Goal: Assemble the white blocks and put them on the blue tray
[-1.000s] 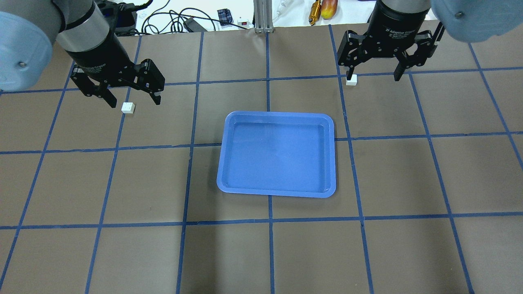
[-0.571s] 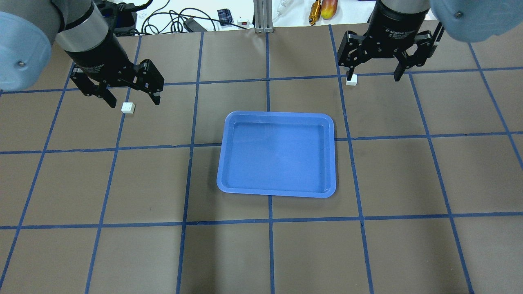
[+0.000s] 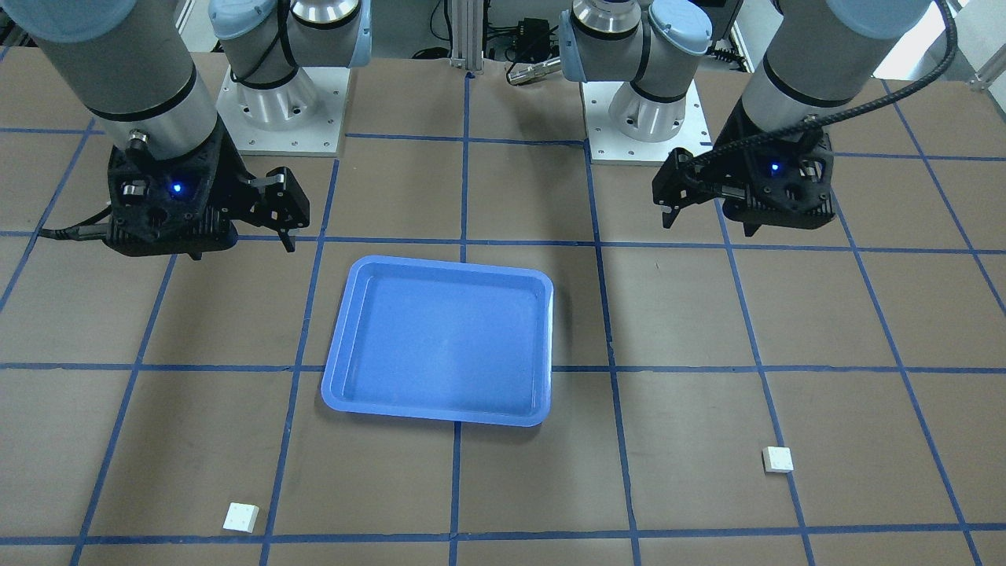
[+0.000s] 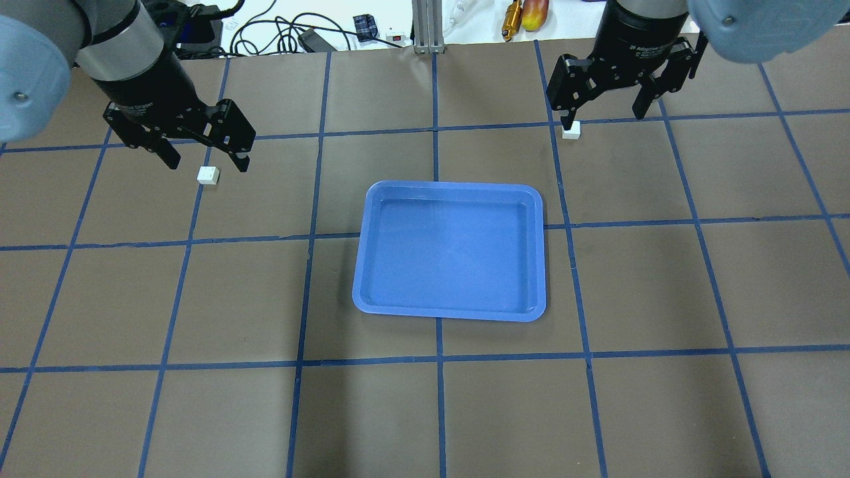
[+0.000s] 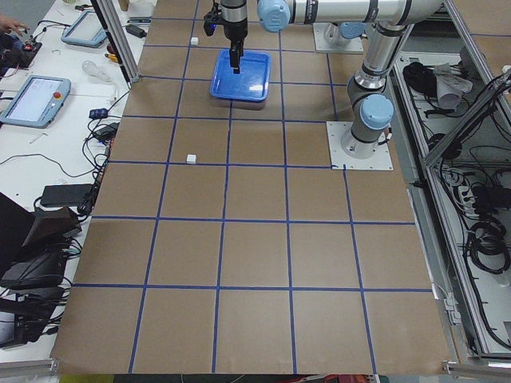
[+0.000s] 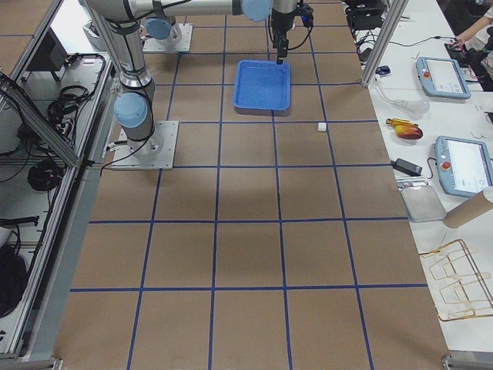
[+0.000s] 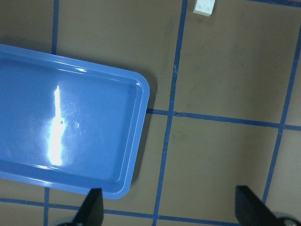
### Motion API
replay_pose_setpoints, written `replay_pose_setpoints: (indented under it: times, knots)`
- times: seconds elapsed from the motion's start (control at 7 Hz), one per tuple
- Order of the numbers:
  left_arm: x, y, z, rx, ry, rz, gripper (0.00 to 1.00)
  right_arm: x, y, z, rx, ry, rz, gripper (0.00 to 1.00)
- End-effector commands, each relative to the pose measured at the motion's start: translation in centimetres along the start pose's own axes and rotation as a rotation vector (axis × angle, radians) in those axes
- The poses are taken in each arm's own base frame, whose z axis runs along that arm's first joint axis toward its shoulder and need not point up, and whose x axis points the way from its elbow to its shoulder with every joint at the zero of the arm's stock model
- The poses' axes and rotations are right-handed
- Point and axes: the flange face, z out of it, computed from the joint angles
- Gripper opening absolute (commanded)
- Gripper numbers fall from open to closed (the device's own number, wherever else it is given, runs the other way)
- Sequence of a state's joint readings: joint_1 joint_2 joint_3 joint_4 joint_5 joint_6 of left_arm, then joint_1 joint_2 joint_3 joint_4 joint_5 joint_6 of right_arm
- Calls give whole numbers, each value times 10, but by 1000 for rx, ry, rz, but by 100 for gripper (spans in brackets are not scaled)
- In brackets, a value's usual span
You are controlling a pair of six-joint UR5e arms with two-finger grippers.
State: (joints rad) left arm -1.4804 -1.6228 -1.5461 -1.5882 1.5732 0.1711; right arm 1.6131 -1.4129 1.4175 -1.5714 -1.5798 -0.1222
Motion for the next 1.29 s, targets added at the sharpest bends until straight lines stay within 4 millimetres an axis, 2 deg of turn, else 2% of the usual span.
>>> replay_pose_setpoints:
  times: [0.0, 0.14, 0.43, 0.57, 0.71, 0.86, 1.0, 1.14]
  knots:
    - [-77, -25, 19, 13, 15, -55, 100, 24, -30, 21, 29, 4, -134, 100]
    - [-94, -37, 31, 19, 6, -52, 100, 43, -55, 48, 51, -14, -229, 100]
    - [-140, -76, 88, 37, -2, 5, 100, 64, -125, 101, 94, -103, -441, 100]
    - [-148, -94, 112, 35, -3, 13, 100, 72, -165, 126, 109, -134, -499, 100]
    - [-155, -112, 143, 41, -5, 48, 100, 79, -196, 145, 125, -129, -612, 100]
    - [-163, -130, 178, 53, -13, 57, 100, 81, -215, 172, 127, -143, -753, 100]
    - [-171, -146, 210, 63, -18, 62, 100, 93, -218, 190, 119, -157, -811, 100]
    - [-177, -161, 227, 62, -21, 95, 100, 111, -219, 207, 128, -200, -808, 100]
